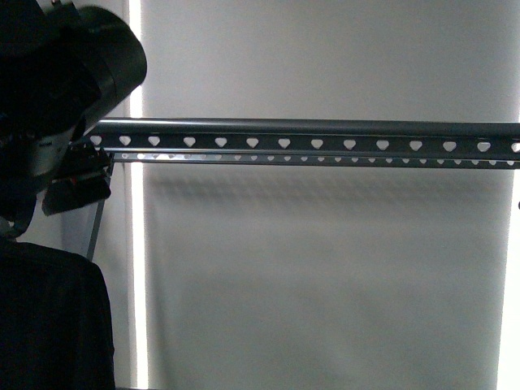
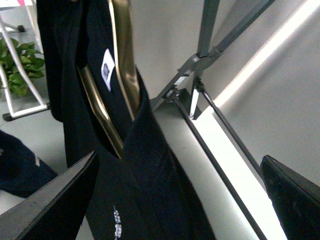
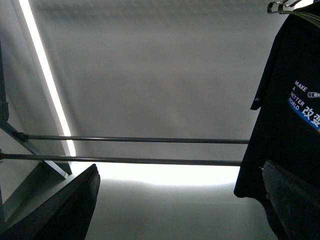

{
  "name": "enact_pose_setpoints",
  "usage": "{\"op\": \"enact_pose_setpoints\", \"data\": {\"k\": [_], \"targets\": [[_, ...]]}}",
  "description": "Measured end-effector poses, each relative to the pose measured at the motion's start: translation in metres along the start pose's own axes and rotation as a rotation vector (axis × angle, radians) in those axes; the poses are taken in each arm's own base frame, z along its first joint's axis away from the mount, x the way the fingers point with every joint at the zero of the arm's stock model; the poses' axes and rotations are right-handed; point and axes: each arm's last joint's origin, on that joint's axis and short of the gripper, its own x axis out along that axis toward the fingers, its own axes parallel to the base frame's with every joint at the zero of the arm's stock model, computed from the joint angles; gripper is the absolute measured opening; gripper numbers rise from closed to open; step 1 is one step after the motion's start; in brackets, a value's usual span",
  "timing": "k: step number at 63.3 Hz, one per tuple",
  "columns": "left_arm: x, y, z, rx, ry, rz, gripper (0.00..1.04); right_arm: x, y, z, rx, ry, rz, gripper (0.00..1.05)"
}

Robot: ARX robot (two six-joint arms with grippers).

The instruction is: Hang clothes on hanger

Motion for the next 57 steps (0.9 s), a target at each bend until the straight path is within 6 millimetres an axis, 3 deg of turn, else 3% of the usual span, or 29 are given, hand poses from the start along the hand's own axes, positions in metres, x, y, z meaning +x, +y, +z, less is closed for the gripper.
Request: {"op": "enact_pose_setpoints", "data": {"k": [13,27,50,57], "targets": [[0.02,-0.001,-0.013,0.006,0.014,0.055,0.97,0.0,0.0,0.0,0.0,0.0,0.0,0.97],[0.026,0.0,-0.017,0.009,0.024,0.062,0.61,0.0,0.0,0.0,0.0,0.0,0.0,0.97],[0.032,-0.004,-0.014,-0.04,0.007,-0.007,0.09,0.0,0.0,0.0,0.0,0.0,0.0,0.97],[0.036,-0.004,-0.015,-0.042,0.004,-0.042,0.04,0.0,0.0,0.0,0.0,0.0,0.0,0.97]]}}
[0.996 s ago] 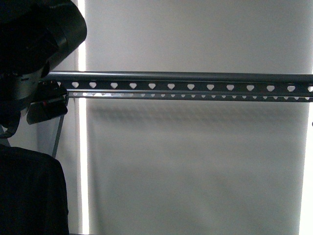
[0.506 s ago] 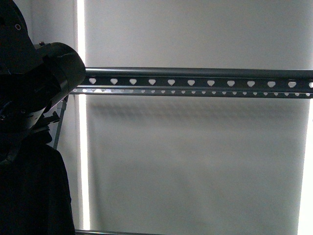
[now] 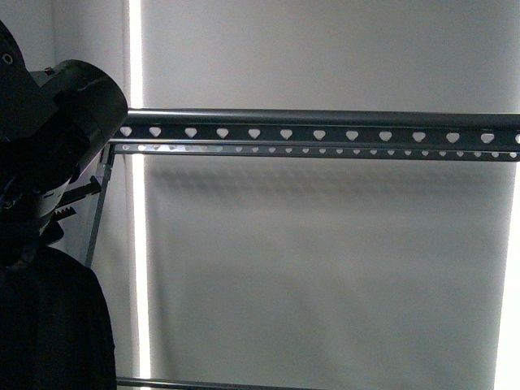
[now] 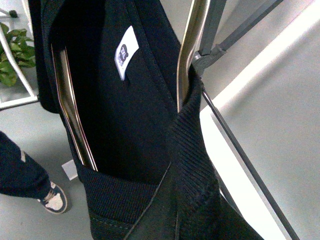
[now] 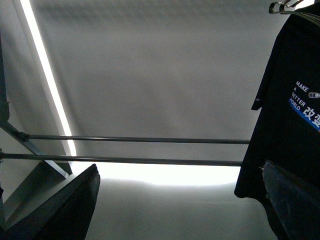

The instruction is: Hang clothes on hanger

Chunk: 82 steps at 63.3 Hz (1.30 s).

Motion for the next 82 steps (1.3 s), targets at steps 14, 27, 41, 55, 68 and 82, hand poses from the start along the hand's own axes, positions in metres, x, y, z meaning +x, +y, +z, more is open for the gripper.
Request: {"op": "enact_pose_setpoints", "data": {"k": [14,27,41,55,68,82], "targets": [[-0.019,0.006,0.004,0.013,0.007,-0.224,0.04,0.0,0.0,0.0,0.0,0.0,0.0,0.97],[-0.077,0.023,0.016,0.065,0.049,-0.576,0.04,0.0,0.0,0.0,0.0,0.0,0.0,0.97],[-0.123,0.032,0.022,0.253,0.175,-0.95,0.04,0.0,0.0,0.0,0.0,0.0,0.0,0.97],[-0.132,0.039,0.016,0.625,0.307,-1.524,0.04,0.0,0.0,0.0,0.0,0.0,0.0,0.97],[-0.123,0.042,0.028,0.899,0.276,-1.886,0.04,0.0,0.0,0.0,0.0,0.0,0.0,0.97],[-0.109,0.026,0.032,1.191,0.216,-2.045,0.04,0.0,0.0,0.0,0.0,0.0,0.0,0.97]]}}
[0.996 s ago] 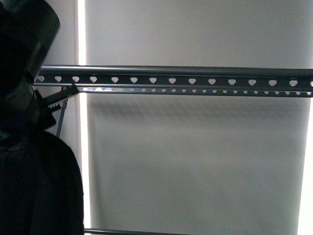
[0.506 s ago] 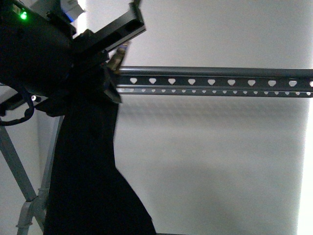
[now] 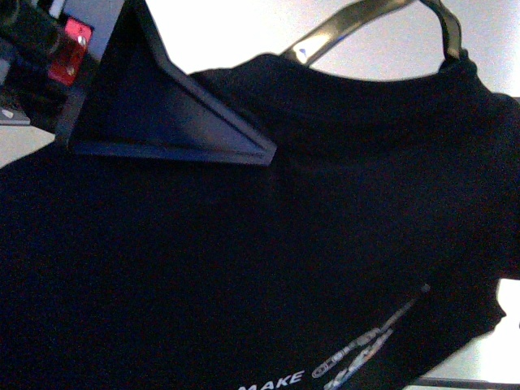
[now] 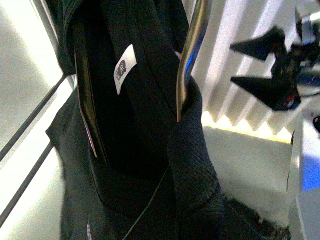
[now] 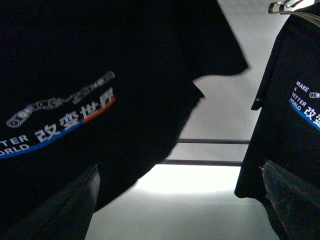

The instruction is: Hang clothes on hanger

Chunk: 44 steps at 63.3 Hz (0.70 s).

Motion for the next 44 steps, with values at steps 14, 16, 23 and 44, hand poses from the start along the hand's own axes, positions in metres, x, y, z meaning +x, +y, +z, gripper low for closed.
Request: {"op": "enact_pose_setpoints", "data": {"k": [14,16,23,44], "targets": [[0.027,0.03,-0.007,0.17,0.032,-0.02,0.04,0.0,0.0,0.0,0.0,0.0,0.0,0.97],[0.031,0.033,-0.006,0.191,0.025,-0.018,0.04,0.0,0.0,0.0,0.0,0.0,0.0,0.97],[0.048,0.044,-0.002,0.254,-0.005,-0.018,0.04,0.0,0.0,0.0,0.0,0.0,0.0,0.97],[0.077,0.063,0.017,0.315,-0.025,-0.062,0.04,0.0,0.0,0.0,0.0,0.0,0.0,0.97]]}}
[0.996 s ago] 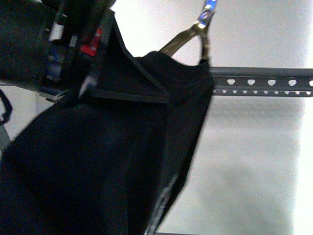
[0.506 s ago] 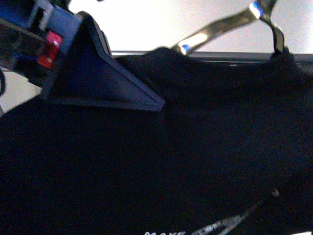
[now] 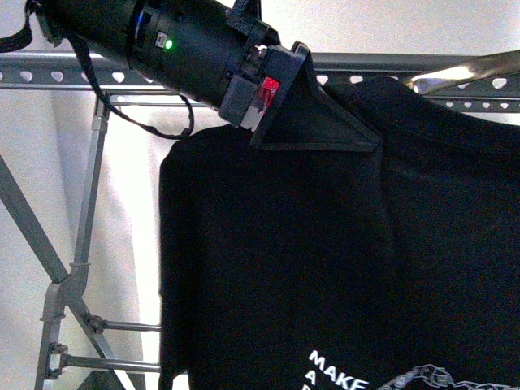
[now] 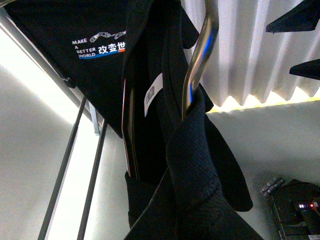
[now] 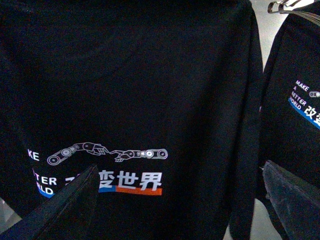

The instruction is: Hang clothes on hanger

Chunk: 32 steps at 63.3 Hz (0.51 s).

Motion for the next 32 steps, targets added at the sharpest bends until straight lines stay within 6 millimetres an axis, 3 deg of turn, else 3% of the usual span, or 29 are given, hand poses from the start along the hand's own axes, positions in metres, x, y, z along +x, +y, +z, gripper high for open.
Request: {"op": "enact_pose_setpoints", "data": {"k": [26,32], "targets": [[0.0,-0.001,-0.006,0.002,-0.028,-0.007,0.04,0.0,0.0,0.0,0.0,0.0,0.0,0.97],[-0.001,-0.003,-0.009,-0.013,-0.019,-0.013,0.04,0.002,-0.003,0.002,-0.028,0.113,0.221,0.97]]}}
